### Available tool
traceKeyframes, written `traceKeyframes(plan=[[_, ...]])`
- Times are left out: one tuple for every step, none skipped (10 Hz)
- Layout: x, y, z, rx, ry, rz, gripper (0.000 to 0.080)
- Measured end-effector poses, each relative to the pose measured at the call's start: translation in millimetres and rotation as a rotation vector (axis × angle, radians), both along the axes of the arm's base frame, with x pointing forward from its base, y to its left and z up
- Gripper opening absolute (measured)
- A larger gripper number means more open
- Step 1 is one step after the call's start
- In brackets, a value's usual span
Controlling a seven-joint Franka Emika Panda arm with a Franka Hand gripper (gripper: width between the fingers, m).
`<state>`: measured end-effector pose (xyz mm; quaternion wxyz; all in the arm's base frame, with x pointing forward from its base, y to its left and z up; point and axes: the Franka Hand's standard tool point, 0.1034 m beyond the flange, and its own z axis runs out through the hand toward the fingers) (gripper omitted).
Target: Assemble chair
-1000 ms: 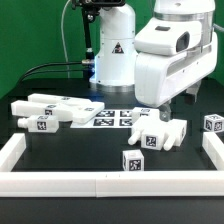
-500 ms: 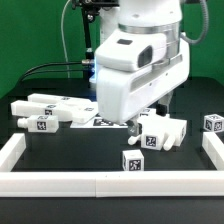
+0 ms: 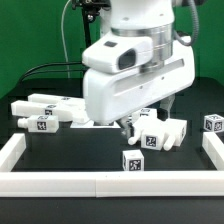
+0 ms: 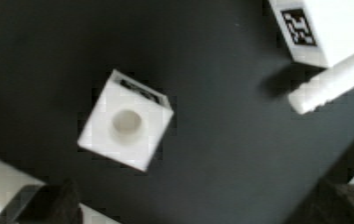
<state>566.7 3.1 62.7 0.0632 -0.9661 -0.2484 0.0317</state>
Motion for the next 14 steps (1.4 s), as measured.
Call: traceKeyframes(plan=[[-0.6,-5.6,-2.3,0.005,0.007,-0.052,0.0649],[-0.3,-1.5,-1.8,0.000,0.013,-0.103,0.0649],[-0.4,0.4,-1.9,-0.004,0.020,-0.162,0.0649],[-0.6,0.0,-2.4,-0.004,0.021,-0.162,0.0649],[3.6,0.2,-6.9,-0.010,-0.009,-0.171,0.0649],[7.5,2.8,-21.1,-0.018,-0.059,-0.186,0.0649],[5.3,0.5,-32.3,-0.015,-0.065,-0.201,0.0649],[5.8,-5.6,-38.4,-0.013,-0.070,-0.202,0.0649],[3.7,-14.3,-47.0,-0.008,-0.070,-0.175,0.0649],[0.0,-24.5,-51.2,-0.005,-0.063,-0.147,0.0649],[0.3,-27.8,-50.5,-0.005,-0.065,-0.144,0.0649],[0.3,-25.7,-50.6,-0.005,-0.065,-0.144,0.0649],[0.2,-25.8,-50.8,-0.005,-0.064,-0.144,0.0485],[0.2,-25.8,-50.9,-0.005,-0.064,-0.144,0.0347]])
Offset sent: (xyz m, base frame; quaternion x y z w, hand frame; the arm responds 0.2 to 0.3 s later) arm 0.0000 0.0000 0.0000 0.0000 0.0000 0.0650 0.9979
